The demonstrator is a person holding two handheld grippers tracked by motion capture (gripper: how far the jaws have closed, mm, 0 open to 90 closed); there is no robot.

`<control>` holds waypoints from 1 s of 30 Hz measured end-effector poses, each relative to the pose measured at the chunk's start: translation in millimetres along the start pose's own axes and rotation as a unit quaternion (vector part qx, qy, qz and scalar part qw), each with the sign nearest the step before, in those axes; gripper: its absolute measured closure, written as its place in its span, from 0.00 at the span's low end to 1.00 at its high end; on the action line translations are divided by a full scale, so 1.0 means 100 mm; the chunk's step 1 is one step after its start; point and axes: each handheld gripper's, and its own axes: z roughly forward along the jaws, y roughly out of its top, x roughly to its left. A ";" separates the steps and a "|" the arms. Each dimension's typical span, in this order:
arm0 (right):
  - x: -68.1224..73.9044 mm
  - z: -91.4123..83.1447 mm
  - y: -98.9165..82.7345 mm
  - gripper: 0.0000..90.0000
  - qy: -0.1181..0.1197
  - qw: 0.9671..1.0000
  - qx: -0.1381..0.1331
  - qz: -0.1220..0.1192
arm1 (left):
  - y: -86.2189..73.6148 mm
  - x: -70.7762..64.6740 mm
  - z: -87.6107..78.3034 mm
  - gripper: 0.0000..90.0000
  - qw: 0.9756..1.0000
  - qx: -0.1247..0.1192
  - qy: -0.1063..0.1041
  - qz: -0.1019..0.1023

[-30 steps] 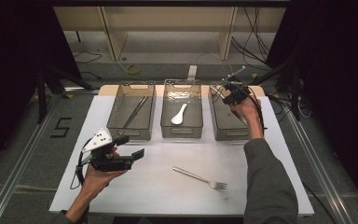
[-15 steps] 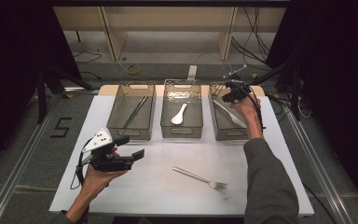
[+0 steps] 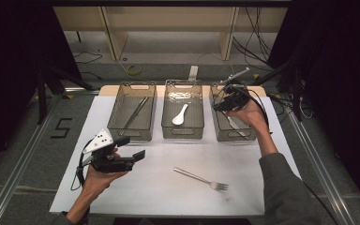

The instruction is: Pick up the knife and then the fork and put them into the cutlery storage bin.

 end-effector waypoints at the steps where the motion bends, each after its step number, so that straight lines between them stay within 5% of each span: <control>1: 0.05 -0.03 -0.01 0.41 0.004 1.000 0.002 -0.008 | 0.00 0.00 0.00 0.18 1.000 -0.001 0.000 0.001; 19: 0.79 -0.27 -0.37 0.36 0.066 0.995 -0.027 -0.070 | 0.00 0.01 0.01 0.18 1.000 0.001 0.001 -0.001; 30: 0.99 -0.31 -0.48 0.34 0.082 0.992 -0.032 -0.095 | 0.00 0.01 0.00 0.18 1.000 -0.001 0.001 -0.001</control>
